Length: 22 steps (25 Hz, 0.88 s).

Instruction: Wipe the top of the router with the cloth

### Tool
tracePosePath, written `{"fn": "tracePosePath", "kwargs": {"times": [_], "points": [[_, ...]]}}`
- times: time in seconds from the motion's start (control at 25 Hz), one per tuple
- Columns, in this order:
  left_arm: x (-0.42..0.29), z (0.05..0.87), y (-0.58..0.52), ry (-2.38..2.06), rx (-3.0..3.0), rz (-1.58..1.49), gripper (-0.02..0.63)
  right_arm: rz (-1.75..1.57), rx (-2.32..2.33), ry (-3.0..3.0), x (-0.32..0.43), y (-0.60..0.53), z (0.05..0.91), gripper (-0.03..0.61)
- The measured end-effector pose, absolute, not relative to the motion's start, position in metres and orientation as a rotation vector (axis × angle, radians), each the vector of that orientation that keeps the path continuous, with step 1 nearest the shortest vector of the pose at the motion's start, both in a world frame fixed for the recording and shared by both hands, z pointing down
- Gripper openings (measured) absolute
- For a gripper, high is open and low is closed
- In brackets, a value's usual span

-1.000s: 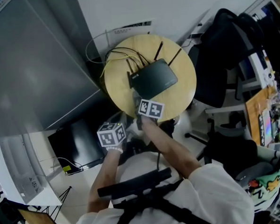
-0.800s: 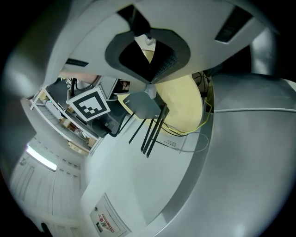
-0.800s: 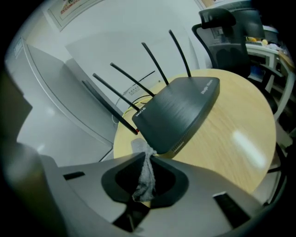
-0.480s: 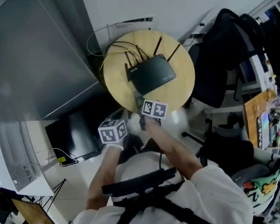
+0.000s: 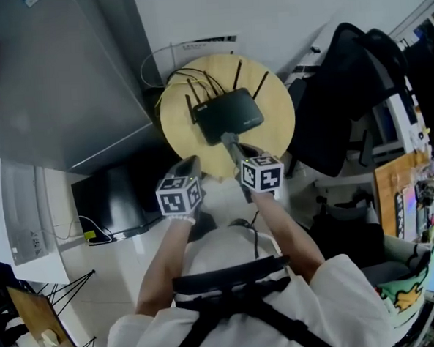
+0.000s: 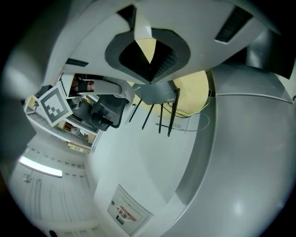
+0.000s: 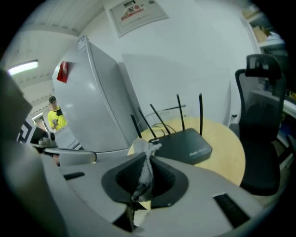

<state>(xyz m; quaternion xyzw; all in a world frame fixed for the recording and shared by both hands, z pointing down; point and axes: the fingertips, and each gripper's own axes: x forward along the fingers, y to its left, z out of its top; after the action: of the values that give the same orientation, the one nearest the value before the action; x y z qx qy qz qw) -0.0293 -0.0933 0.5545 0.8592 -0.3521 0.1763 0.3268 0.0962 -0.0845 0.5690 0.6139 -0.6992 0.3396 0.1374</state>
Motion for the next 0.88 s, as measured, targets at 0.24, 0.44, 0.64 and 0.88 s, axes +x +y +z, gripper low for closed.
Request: {"fn": "tracePosePath", "kwargs": {"times": [0.24,0.44,0.64,0.88], "points": [[0.0,0.516,-0.078,-0.95,2.307,0.391,-0.011,0.865,1.839,-2.13,0.12,-0.065,0.51,0.037],[0.024,0.481,-0.059,-0.949,2.373,0.347,-0.011,0.832,1.849,-2.166,0.132,-0.038,0.493,0.035],[0.038,0.476,-0.034,-0.947,2.386,0.347,-0.011,0.782,1.844,-2.183,0.141,-0.015,0.484,0.034],[0.037,0.48,-0.015,-0.96,2.366,0.357,-0.011,0.785,1.83,-2.18,0.146,0.006,0.488,0.034]]}}
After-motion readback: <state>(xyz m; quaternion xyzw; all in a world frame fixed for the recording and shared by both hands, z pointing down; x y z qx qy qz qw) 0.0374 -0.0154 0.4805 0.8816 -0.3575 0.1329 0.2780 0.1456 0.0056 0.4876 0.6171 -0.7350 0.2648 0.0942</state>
